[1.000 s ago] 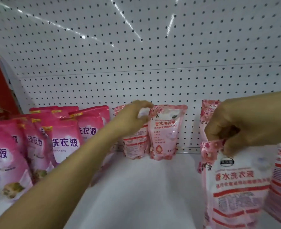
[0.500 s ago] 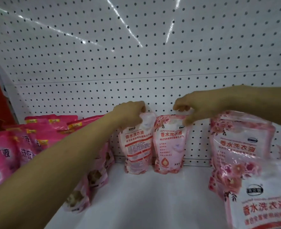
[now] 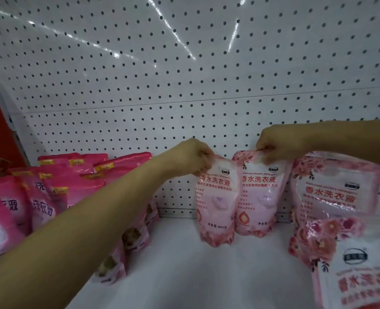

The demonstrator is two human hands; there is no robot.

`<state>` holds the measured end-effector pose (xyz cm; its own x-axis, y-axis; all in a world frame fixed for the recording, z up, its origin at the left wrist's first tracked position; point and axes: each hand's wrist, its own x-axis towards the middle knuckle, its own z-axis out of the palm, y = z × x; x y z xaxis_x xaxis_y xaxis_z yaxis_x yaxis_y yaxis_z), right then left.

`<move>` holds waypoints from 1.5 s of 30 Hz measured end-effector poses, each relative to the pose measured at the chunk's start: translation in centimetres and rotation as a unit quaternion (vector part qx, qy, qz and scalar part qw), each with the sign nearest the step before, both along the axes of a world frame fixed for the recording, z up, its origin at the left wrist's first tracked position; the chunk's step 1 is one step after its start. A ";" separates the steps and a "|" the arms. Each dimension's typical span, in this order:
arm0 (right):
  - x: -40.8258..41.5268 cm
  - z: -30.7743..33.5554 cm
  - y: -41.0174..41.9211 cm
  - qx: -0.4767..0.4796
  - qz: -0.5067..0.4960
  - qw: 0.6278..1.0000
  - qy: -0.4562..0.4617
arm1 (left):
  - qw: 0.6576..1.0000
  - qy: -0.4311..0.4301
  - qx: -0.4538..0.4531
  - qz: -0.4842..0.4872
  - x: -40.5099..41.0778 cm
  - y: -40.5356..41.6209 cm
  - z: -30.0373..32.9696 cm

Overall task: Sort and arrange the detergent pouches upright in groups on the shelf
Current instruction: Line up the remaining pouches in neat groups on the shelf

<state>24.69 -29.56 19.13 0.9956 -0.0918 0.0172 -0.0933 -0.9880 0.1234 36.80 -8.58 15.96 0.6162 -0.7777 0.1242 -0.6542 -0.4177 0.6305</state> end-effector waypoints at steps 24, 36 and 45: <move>-18.2 3.1 6.9 0.153 -0.044 0.948 -0.276 | 0.978 -0.036 -0.013 -0.203 -9.7 0.8 -6.8; -29.8 -9.1 6.4 0.229 -0.247 0.759 -0.558 | 0.922 0.237 -0.082 -0.295 -20.1 -1.4 -17.3; -30.9 -18.1 -0.1 0.498 -0.255 0.700 -0.443 | 0.920 0.273 -0.159 -0.230 -25.7 -9.1 -18.6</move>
<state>-6.24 -29.64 1.04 0.4679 -0.8377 0.2816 -0.0698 -0.3526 -0.9332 11.14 -17.72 -2.64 0.2696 -0.9496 0.1598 -0.2643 0.0865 0.9605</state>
